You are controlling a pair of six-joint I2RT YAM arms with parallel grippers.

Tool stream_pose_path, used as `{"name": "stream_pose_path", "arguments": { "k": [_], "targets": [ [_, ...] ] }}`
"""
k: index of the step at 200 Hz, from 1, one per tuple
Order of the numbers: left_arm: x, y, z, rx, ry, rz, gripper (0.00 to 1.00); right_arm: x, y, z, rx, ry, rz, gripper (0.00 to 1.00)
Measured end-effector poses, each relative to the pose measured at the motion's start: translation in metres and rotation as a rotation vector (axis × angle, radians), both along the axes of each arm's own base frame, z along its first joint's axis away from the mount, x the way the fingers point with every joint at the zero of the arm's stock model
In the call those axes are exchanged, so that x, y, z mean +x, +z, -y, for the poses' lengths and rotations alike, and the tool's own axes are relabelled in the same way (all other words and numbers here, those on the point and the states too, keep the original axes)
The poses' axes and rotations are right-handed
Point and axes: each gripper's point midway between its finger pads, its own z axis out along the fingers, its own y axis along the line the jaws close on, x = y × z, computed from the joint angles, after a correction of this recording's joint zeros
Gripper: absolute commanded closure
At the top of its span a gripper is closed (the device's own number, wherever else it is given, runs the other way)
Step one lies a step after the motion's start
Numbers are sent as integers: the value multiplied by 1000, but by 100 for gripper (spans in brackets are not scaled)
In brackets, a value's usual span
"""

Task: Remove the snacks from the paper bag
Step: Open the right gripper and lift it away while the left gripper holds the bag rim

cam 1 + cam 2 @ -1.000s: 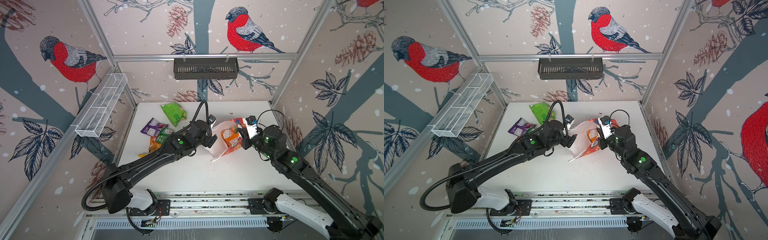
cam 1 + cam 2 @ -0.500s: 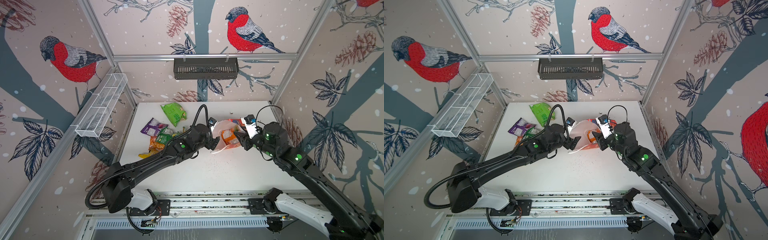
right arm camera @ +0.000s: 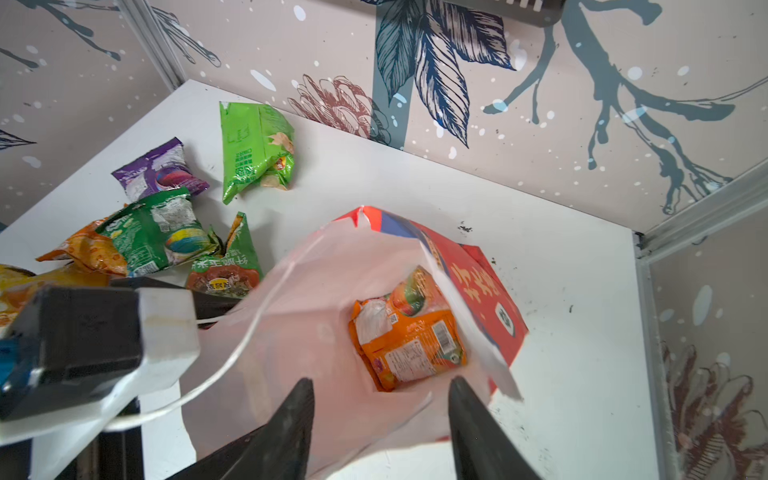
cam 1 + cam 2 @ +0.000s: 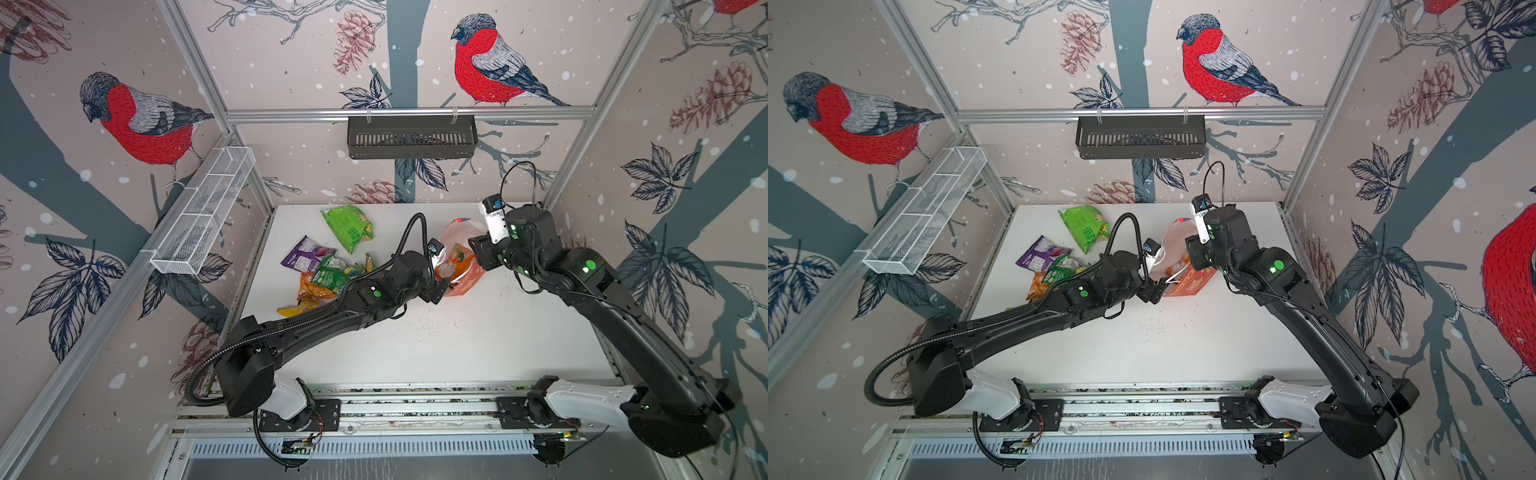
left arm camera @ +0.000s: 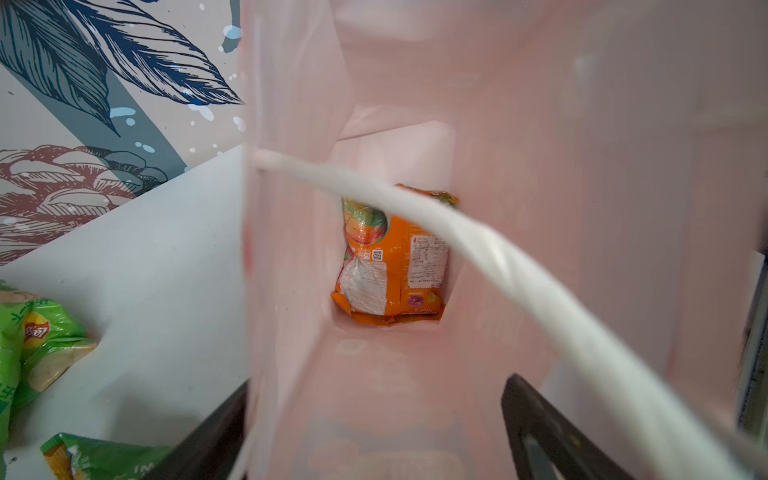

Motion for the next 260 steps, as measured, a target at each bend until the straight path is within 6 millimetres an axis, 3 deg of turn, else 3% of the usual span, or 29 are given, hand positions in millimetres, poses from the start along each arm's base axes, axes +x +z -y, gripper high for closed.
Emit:
{"name": "stream_pose_path", "arguments": {
  "k": [53,75,100,124,152,172,217,237,260],
  "targets": [
    [-2,-4,5,3,-8,-2,11,8,-15,12,-154,-55,-77,45],
    [0,-8,7,6,-5,-13,11,17,-8,15,-161,-79,-69,44],
    [4,-7,12,5,-4,-12,11,30,11,33,-90,-186,-46,43],
    [6,-7,15,6,-1,-12,11,26,27,44,-18,-247,-23,42],
    [8,-7,13,0,18,-14,11,20,34,71,41,-349,-13,38],
    [8,-7,13,-3,25,-16,11,13,20,85,72,-405,-42,36],
    [6,-7,15,-10,26,-23,11,1,-40,91,143,-456,-174,34],
    [3,-8,17,-9,19,-25,11,4,-49,93,205,-478,-182,34],
    [1,-10,20,-5,14,-27,11,8,-43,91,289,-475,-165,30]
  ]
}}
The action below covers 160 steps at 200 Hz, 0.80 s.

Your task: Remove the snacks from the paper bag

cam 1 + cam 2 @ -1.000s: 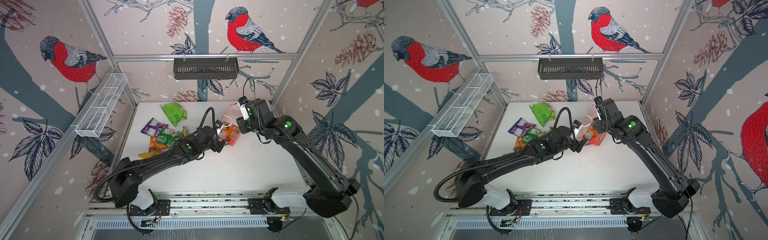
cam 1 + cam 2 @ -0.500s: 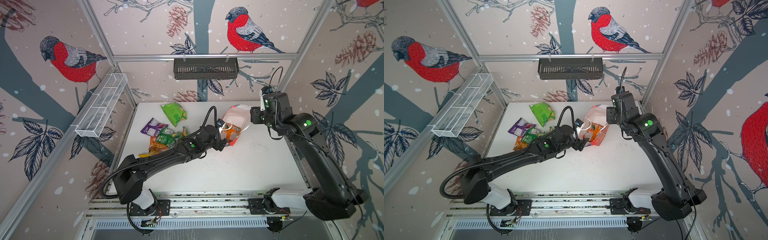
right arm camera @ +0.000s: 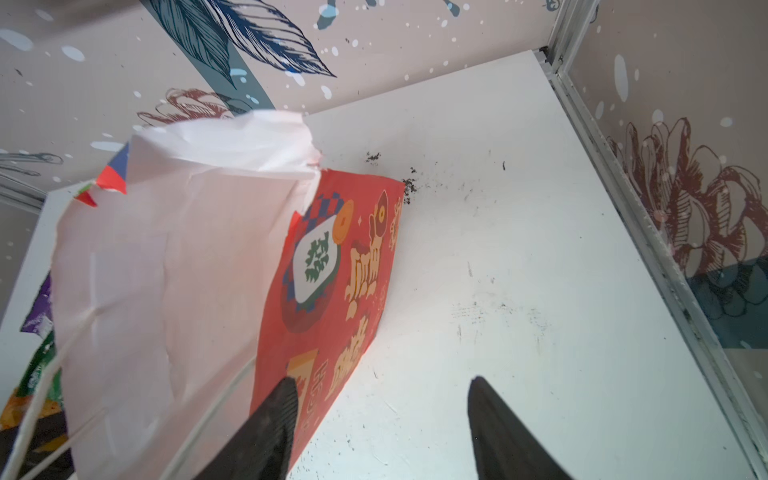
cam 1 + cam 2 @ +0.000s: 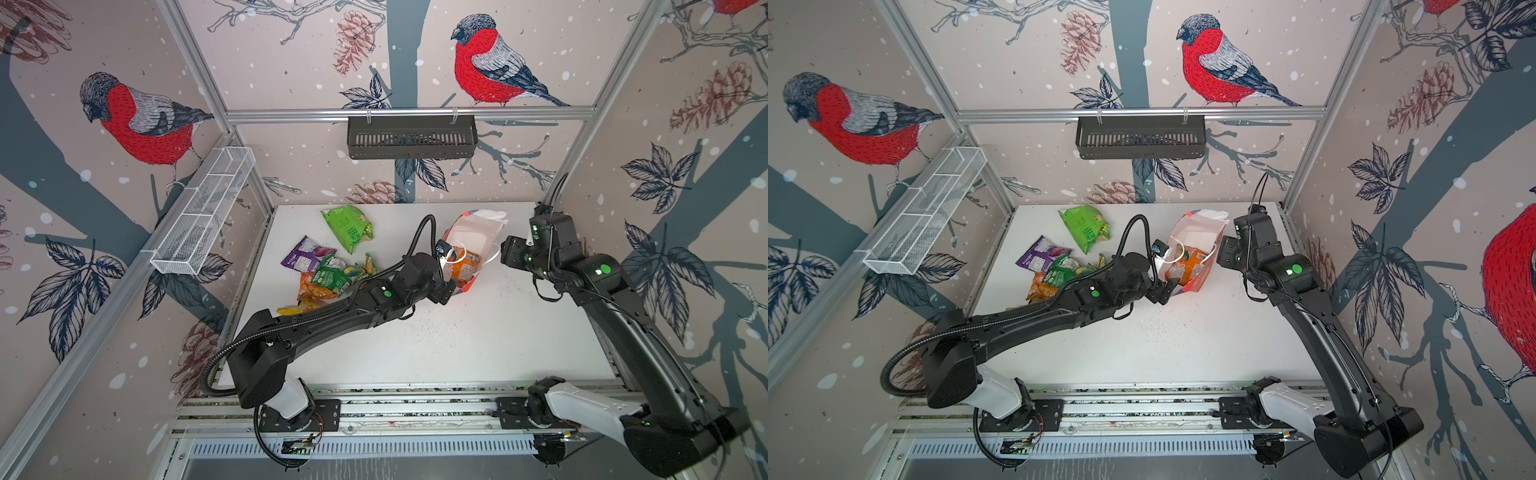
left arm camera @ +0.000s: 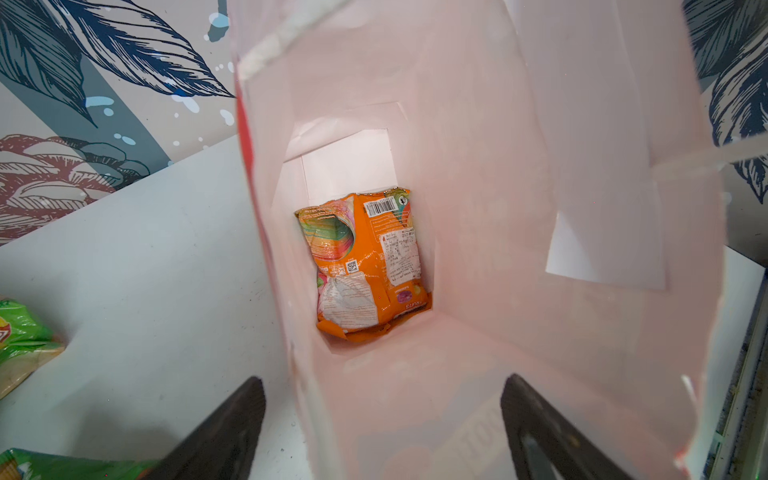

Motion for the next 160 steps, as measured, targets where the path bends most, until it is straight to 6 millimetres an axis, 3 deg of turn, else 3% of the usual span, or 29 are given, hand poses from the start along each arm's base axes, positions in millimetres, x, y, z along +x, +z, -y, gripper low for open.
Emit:
{"name": "stream_pose_path", "arguments": {
  "k": [19,53,101,160],
  "targets": [
    [-1,-1,1,3,-2,-1,11,6,3,-4,51,5,23,29],
    [-1,-6,2,14,2,-2,11,11,-10,-16,123,38,2,28],
    [-2,-5,3,17,6,3,11,21,-20,-14,162,24,10,29],
    [4,-2,8,20,16,10,10,8,-18,-19,232,47,28,28]
  ]
}}
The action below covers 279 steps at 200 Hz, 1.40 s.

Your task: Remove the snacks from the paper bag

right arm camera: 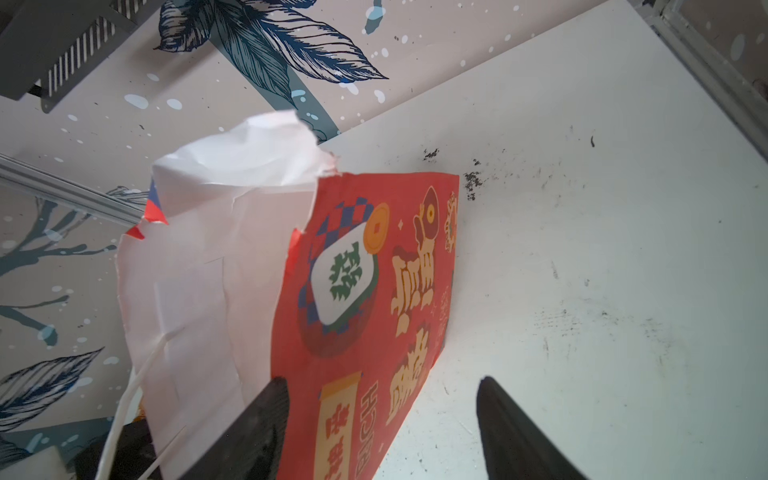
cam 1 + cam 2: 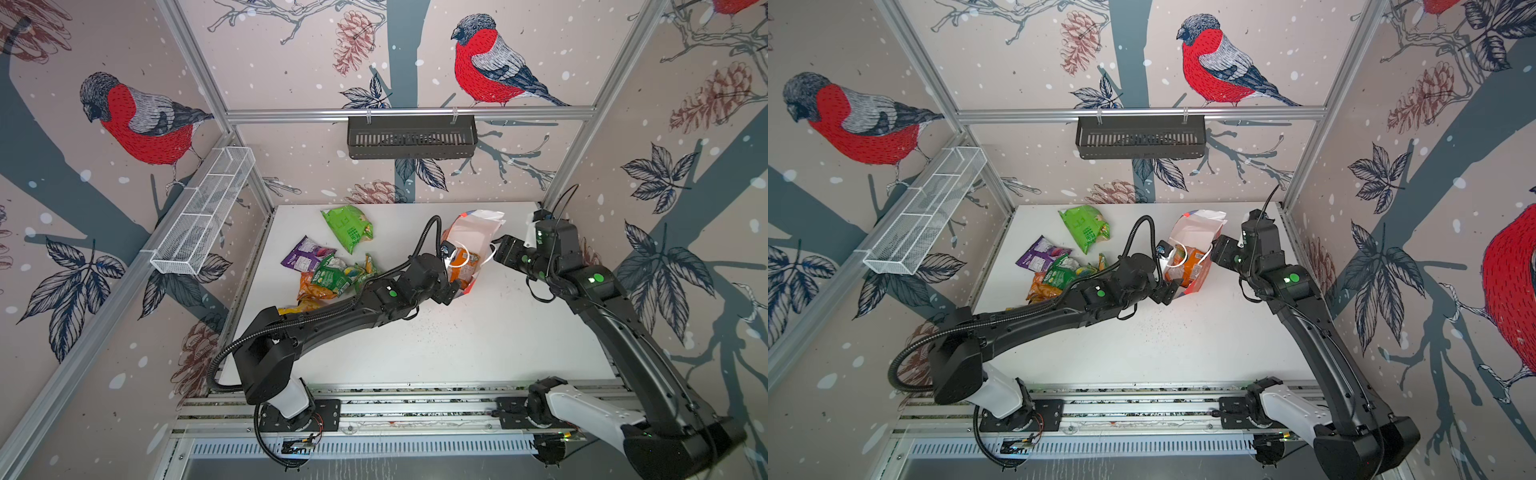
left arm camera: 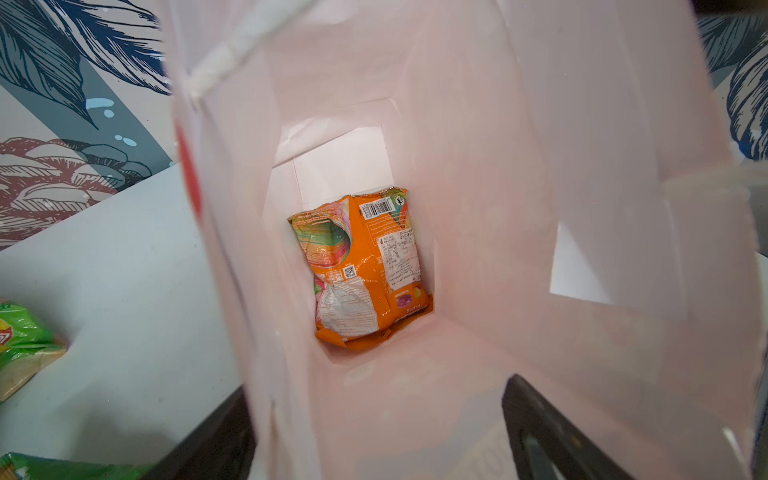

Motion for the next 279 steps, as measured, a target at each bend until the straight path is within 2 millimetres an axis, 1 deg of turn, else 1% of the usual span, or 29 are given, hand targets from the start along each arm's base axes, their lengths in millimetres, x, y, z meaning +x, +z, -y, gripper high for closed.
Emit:
{"name": "stream_pose_path", "arguments": {
  "k": [38,48,76,115,143,163,183,198,218,240,254,268,279],
  "targets": [
    [3,-1,1,6,11,6,10,-6,-17,-7,40,27,-45,28],
    [4,-1,1,8,12,5,10,-7,-19,-9,45,36,-51,28],
    [4,-2,2,8,11,4,10,-7,-16,-15,70,56,-39,29],
    [4,-11,3,20,13,-11,10,-5,-8,-22,110,77,-21,29],
    [5,-12,5,21,13,-11,10,-7,-4,-27,125,93,-17,26],
    [6,-11,5,19,13,-10,10,-8,-4,-29,124,101,-20,27],
    [6,-10,6,16,13,-9,10,-5,-10,-26,108,82,-29,33],
    [6,-10,6,16,13,-10,10,-1,-17,-23,89,61,-44,39],
    [5,-10,6,15,13,-11,10,4,-23,-22,64,42,-54,41],
    [5,-10,6,15,14,-11,10,9,-20,-24,35,27,-42,42],
    [5,-10,6,15,14,-11,10,12,-19,-26,20,23,-36,44],
    [5,-10,6,14,14,-11,10,15,-20,-26,4,12,-38,52],
    [5,-10,6,13,15,-12,10,19,-18,-27,-9,8,-34,62]
  ]
}}
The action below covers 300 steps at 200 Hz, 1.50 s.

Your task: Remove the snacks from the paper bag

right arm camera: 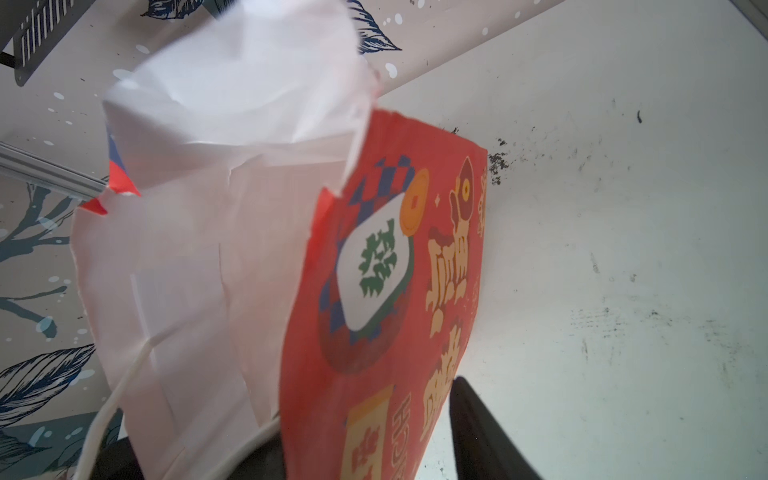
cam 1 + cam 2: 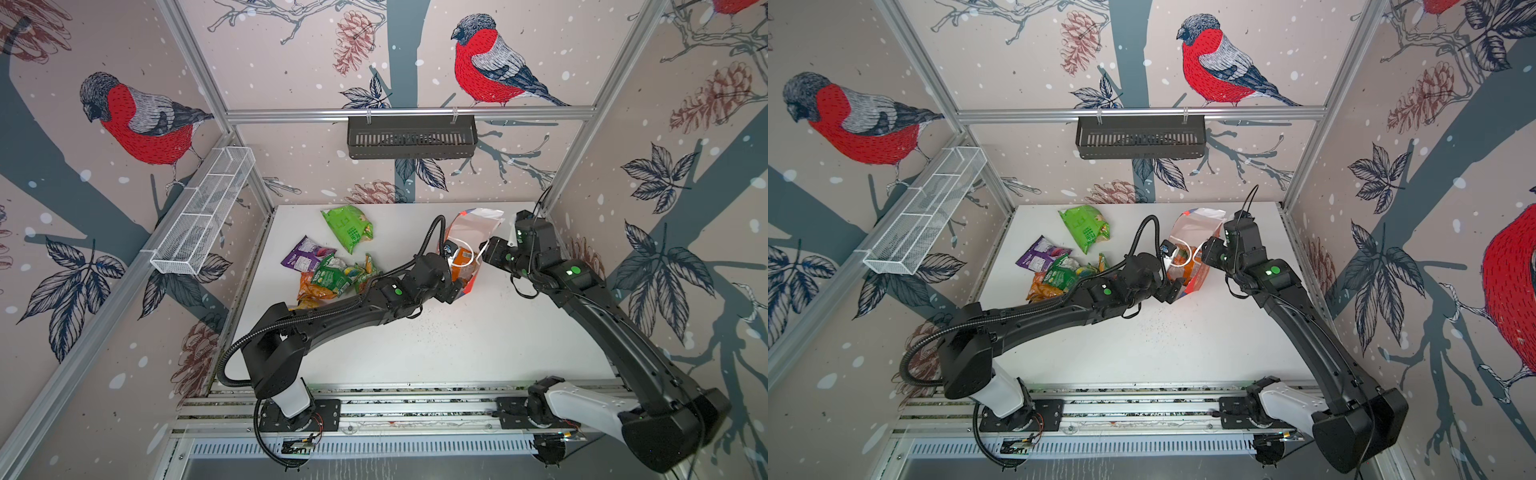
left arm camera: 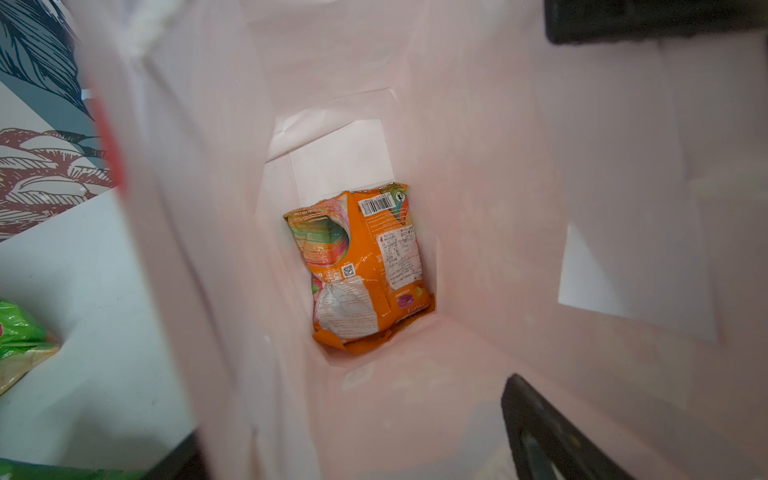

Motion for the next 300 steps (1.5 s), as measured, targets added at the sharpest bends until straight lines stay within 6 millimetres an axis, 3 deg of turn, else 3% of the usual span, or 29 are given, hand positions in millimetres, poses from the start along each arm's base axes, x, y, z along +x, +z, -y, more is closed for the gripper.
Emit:
{"name": "stream_pose_path", "arguments": {
  "k": [28,41,104,190,217,255,300],
  "targets": [
    [0,0,0,-4,2,-3,10,7,10,-5,-32,5,27,93],
    [0,1,0,-4,3,-2,10,8,12,-10,-55,17,35,100],
    [-1,12,-8,-11,29,9,7,-8,21,-43,-171,135,108,100],
    [-6,57,-30,-112,77,17,4,-66,17,-74,-367,315,310,100],
    [-20,76,-31,-158,26,-11,4,-63,15,-72,-428,302,331,100],
    [-38,114,-49,-217,-16,-5,4,-58,17,-72,-476,285,352,100],
    [-37,123,-85,-225,34,-18,4,-49,24,-67,-530,229,366,100]
  ]
}}
